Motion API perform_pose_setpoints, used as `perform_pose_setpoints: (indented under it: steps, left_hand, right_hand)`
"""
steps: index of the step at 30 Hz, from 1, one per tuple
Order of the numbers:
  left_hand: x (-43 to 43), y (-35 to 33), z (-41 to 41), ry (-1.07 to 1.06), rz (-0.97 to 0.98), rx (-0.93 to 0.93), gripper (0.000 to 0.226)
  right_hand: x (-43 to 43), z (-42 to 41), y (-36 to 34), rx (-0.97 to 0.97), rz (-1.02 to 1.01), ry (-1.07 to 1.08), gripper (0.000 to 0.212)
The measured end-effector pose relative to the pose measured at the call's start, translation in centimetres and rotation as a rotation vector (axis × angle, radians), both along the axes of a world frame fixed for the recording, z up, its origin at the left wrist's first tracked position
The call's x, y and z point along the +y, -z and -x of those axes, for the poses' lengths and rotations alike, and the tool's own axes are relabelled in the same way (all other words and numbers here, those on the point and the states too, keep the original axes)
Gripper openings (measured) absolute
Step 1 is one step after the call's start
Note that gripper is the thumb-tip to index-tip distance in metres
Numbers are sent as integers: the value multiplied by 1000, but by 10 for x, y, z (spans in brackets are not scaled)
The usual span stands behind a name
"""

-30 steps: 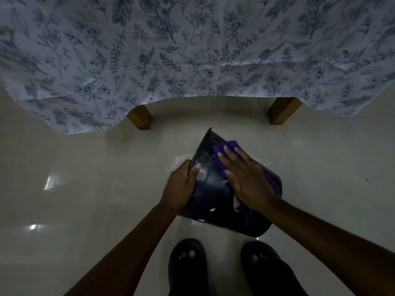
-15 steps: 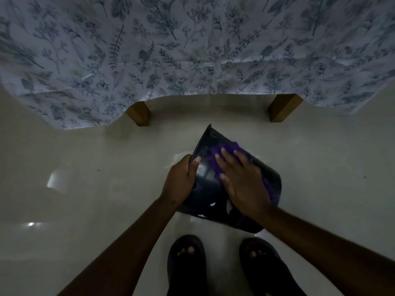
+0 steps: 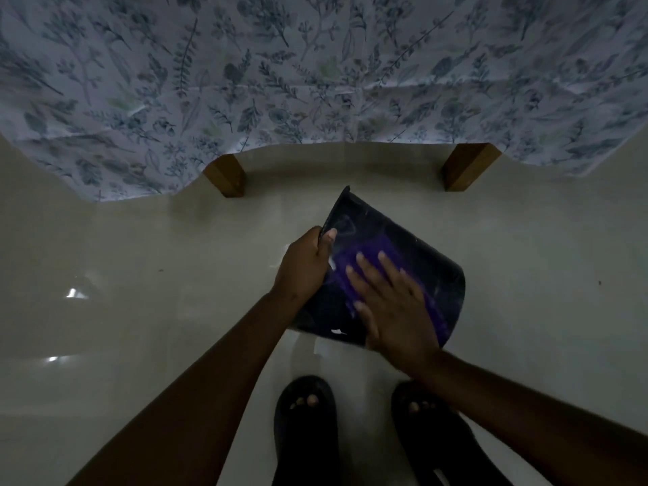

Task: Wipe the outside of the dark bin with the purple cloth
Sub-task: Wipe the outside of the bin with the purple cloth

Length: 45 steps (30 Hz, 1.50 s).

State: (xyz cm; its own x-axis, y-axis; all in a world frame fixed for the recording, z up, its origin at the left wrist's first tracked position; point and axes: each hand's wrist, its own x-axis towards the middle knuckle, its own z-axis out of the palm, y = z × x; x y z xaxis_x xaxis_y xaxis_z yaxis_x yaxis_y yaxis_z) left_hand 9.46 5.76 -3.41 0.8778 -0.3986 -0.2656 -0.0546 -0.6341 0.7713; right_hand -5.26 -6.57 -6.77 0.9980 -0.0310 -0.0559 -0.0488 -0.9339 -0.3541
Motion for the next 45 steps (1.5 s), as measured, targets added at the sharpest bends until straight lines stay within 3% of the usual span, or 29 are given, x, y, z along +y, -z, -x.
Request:
perform_pose_setpoints:
  steps: [3, 6, 8, 10, 12, 15, 18, 22, 25, 30, 34, 39, 42, 45]
  left_hand:
    - [2, 0, 2, -1, -5, -21, 41]
    - [3, -2, 4, -16, -16, -46, 43]
    - [4, -1, 4, -24, -36, -60, 43]
    - [4, 1, 3, -23, -58, -68, 43]
    - [3, 3, 1, -16, -72, -64, 43]
    - [7, 8, 3, -8, -72, -60, 41]
    - [10, 4, 7, 3, -50, -57, 39]
    - [-2, -4, -2, -4, -36, -42, 43]
    - [-1, 0, -10, 18, -83, -26, 44]
    - [-7, 6, -19, 69, -85, -20, 43]
    - [-10, 0, -22, 103, -52, 19, 42]
    - [-17, -1, -33, 133, -88, 33, 42]
    - [-22, 3, -38, 130, -127, 44, 42]
    - [-32, 3, -43, 146, -166, 51, 43]
  right_hand:
    - [-30, -53, -9, -16, -114, 215, 50]
    - [-80, -93, -7, 238, -406, 461, 46]
    - [-87, -90, -10, 294, -465, 547, 45]
    - [-65, -64, -10, 159, -308, 493, 45]
    - [-30, -33, -11, 60, -123, 304, 51]
    - [2, -12, -10, -8, -44, 130, 52]
    - [-17, -41, -8, -39, -75, 133, 50]
    - [-73, -101, -1, 112, -334, 369, 46]
    - [-56, -77, -4, 104, -237, 388, 48]
    - [5, 5, -10, -9, 28, 47, 55]
    - [-22, -56, -10, -24, 10, 148, 58]
    - [-67, -97, -1, 74, -252, 356, 65]
    - [-29, -40, -5, 22, -7, 163, 59]
    - [-4, -6, -3, -23, 93, -86, 55]
